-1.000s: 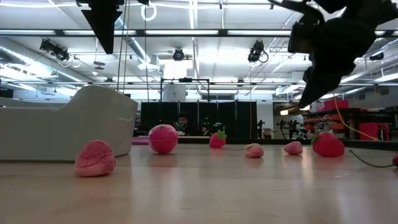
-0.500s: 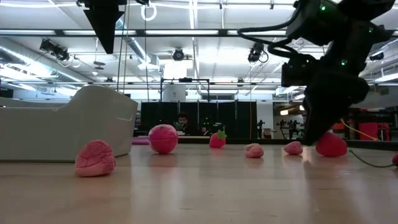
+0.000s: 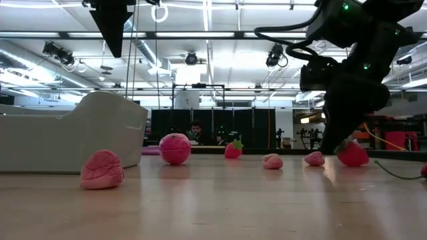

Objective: Pick and placing Produce into tupperware
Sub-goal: Put the red strawberry into the gray container

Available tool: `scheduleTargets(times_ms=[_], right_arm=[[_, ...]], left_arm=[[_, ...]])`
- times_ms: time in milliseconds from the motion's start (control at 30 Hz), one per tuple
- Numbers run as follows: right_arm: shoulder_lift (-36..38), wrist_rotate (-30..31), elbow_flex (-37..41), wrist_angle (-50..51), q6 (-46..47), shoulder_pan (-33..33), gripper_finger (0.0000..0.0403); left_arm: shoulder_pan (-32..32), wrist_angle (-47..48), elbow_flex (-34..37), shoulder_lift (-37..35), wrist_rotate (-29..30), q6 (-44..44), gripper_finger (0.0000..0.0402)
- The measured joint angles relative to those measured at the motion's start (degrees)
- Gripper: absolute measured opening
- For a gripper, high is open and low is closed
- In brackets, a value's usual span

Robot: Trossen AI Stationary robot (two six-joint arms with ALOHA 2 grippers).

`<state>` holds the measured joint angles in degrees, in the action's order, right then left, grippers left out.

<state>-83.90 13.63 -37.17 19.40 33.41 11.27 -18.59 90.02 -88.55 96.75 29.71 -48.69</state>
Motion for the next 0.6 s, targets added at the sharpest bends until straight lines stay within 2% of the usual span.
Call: scheduleTargets(times_ms=[300,600], right_arm=[[0.00,5.64,0.00,0.02,-0.02,0.00,0.0015],[0.00,7.46,0.00,-0.20,-0.06,0.15,0.0005]], left_arm=[[0.00,0.00,0.00,0.00,0.00,0.00,0.0069],[0.04,0.00,0.00,0.00,0.02,0.00,0.0070]])
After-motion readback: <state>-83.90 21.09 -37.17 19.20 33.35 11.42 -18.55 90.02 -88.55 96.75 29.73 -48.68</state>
